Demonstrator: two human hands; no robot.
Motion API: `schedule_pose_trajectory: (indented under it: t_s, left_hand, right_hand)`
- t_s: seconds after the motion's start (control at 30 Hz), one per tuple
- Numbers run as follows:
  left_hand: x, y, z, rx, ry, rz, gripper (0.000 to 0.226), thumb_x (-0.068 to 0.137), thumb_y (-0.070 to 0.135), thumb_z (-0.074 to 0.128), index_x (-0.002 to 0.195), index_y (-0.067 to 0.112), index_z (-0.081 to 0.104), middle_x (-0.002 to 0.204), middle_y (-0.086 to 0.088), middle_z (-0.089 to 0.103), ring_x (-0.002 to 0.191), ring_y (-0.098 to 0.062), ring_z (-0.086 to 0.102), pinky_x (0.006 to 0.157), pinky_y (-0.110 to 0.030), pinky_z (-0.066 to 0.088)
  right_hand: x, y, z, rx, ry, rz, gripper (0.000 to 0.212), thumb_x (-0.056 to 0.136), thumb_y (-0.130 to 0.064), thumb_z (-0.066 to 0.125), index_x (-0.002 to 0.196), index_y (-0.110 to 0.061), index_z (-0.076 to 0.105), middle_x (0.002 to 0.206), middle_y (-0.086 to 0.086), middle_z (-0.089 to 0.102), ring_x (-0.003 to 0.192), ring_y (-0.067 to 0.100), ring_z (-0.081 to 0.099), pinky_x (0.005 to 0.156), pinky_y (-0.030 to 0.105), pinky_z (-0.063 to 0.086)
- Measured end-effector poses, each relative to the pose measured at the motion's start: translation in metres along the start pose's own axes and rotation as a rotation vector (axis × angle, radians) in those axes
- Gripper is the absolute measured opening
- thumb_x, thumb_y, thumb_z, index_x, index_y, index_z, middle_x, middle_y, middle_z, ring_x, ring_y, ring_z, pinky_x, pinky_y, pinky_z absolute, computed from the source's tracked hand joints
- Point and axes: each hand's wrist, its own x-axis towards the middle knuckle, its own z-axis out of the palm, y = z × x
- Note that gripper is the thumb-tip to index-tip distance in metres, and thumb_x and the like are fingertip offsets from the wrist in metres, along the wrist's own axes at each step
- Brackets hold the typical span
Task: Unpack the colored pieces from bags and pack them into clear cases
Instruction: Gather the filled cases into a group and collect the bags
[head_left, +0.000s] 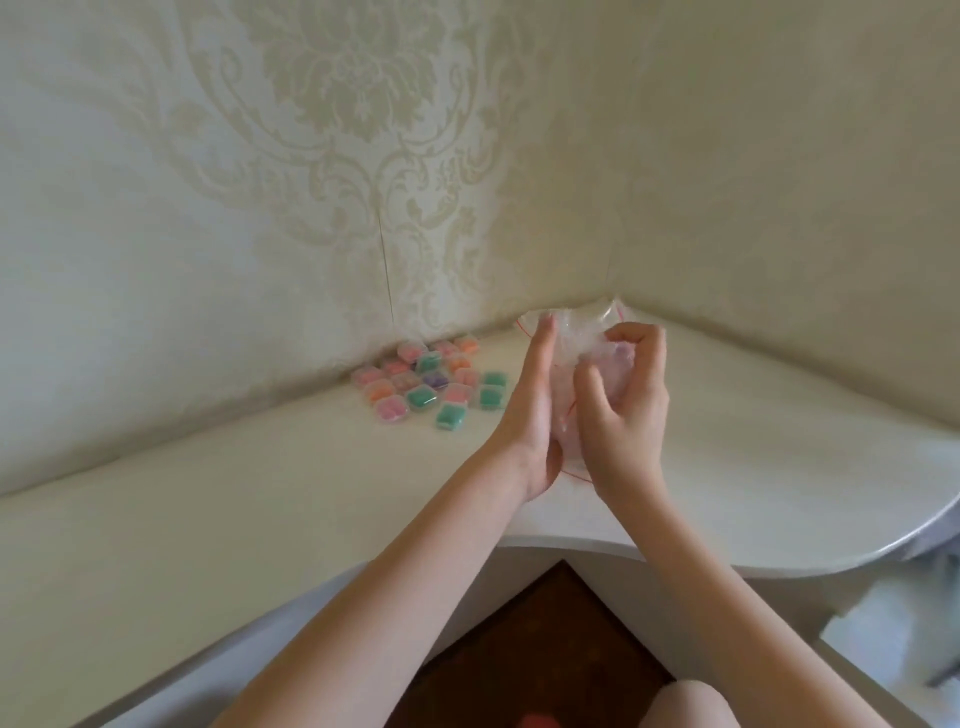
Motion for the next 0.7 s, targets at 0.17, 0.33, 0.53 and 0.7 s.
schedule_pose_trajectory:
  t_s: [0.17, 0.33, 0.53, 0.7]
  left_hand:
    - [0.015, -0.02, 0.03, -0.045, 0.017, 0.062, 0.03, 0.096, 0.041, 0.045, 0.091, 0.017, 0.063, 0.083, 0.003, 0.066, 0.076, -0.009, 0.065, 0.068, -0.022, 0.051]
    - [0.028, -0.041, 0.063, -0.228, 0.076, 0.026, 0.017, 0.087, 0.025, 0.049, 0.092, 0.009, 0.049, 0.076, -0.005, 0.06, 0.063, -0.018, 0.062, 0.056, -0.022, 0.049]
    - [0.011, -0.07, 0.128, -0.221, -0.034, 0.088, 0.029, 0.095, 0.007, 0.036, 0.12, 0.021, 0.039, 0.1, -0.006, 0.054, 0.074, -0.017, 0.061, 0.062, -0.027, 0.053]
    - [-0.018, -0.131, 0.186, -0.174, -0.306, -0.304, 0.022, 0.1, 0.024, 0.035, 0.102, 0.017, 0.055, 0.084, 0.002, 0.061, 0.073, -0.01, 0.06, 0.067, -0.023, 0.05]
  right_hand:
    - [0.005, -0.002, -0.028, 0.001, 0.015, 0.079, 0.013, 0.09, -0.032, 0.036, 0.092, -0.022, 0.045, 0.065, -0.014, 0.055, 0.062, -0.003, 0.053, 0.057, 0.017, 0.039]
    - [-0.006, 0.013, -0.06, -0.277, 0.033, 0.048, 0.034, 0.092, -0.041, 0.034, 0.075, -0.02, 0.054, 0.115, -0.011, 0.055, 0.106, 0.013, 0.038, 0.092, 0.033, 0.035]
    - [-0.033, 0.017, -0.13, -0.225, 0.065, -0.078, 0.047, 0.09, -0.042, 0.039, 0.136, -0.031, 0.035, 0.146, -0.018, 0.03, 0.142, 0.006, 0.022, 0.109, 0.015, 0.023]
    - [-0.071, 0.03, -0.212, -0.447, 0.328, -0.074, 0.023, 0.091, -0.026, 0.054, 0.11, -0.024, 0.065, 0.135, 0.005, 0.05, 0.128, 0.013, 0.045, 0.103, 0.025, 0.04]
